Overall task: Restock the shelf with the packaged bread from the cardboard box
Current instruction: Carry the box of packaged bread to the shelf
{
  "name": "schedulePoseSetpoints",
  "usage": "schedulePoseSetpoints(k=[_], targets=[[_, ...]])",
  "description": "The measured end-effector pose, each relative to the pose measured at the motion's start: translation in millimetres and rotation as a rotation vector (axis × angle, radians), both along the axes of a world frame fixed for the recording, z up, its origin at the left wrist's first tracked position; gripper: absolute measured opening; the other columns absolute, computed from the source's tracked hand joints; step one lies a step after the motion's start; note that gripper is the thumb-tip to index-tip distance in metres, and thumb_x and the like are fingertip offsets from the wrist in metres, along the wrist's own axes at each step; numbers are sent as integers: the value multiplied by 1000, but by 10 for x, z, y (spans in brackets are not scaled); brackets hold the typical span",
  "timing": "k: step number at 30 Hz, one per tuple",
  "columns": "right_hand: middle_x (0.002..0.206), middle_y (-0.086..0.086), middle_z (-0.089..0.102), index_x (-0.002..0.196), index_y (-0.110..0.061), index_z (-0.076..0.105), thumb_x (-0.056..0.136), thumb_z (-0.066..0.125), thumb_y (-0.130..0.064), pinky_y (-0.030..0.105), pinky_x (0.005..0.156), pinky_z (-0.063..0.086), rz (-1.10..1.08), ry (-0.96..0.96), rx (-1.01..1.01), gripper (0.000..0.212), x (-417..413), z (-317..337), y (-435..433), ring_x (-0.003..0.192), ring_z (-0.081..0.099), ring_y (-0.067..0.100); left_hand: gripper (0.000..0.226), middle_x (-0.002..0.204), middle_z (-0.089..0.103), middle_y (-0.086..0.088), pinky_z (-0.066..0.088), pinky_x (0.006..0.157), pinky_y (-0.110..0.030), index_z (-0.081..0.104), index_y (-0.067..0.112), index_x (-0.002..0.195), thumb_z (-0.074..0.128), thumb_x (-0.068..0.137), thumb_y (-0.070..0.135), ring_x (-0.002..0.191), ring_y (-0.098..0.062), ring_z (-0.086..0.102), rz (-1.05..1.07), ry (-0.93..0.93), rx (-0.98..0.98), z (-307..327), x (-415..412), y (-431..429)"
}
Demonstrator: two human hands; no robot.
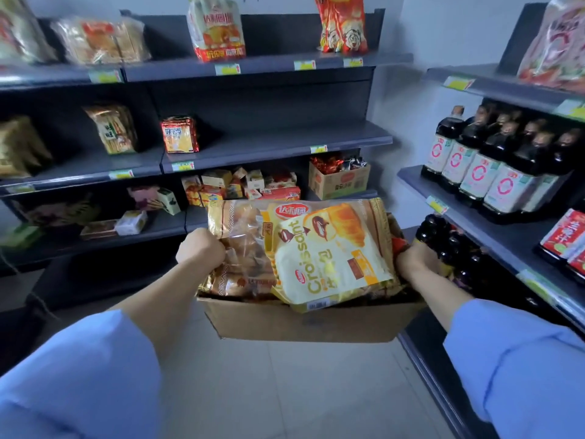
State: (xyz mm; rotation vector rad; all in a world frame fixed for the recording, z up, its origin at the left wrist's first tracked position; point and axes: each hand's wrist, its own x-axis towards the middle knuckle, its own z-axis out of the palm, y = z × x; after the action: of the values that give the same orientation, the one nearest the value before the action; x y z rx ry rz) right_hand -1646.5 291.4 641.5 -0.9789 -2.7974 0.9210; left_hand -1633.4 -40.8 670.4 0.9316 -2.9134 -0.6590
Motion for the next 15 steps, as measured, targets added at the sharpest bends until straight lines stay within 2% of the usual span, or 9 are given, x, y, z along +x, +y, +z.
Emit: schedulePoseSetpoints(k=[8, 15], targets=[[121, 20, 63, 115, 0, 63, 98, 39, -17, 35, 88, 45, 15, -33, 36, 34, -1351, -78, -170, 111, 59, 36, 6, 104, 66, -18, 47, 73, -33, 55, 2, 83, 49, 85, 2, 97, -35, 63, 29, -1, 29, -82, -1172, -185], [118, 22, 63, 112, 1, 65, 96, 43, -16, 37, 87, 47, 2, -3, 19, 32, -2357, -149, -358, 109, 59, 37, 19, 109, 65, -19, 48, 79, -35, 62, -1, 99, 48, 86, 3, 100, -35, 61, 3, -11, 69, -180, -2305, -408]])
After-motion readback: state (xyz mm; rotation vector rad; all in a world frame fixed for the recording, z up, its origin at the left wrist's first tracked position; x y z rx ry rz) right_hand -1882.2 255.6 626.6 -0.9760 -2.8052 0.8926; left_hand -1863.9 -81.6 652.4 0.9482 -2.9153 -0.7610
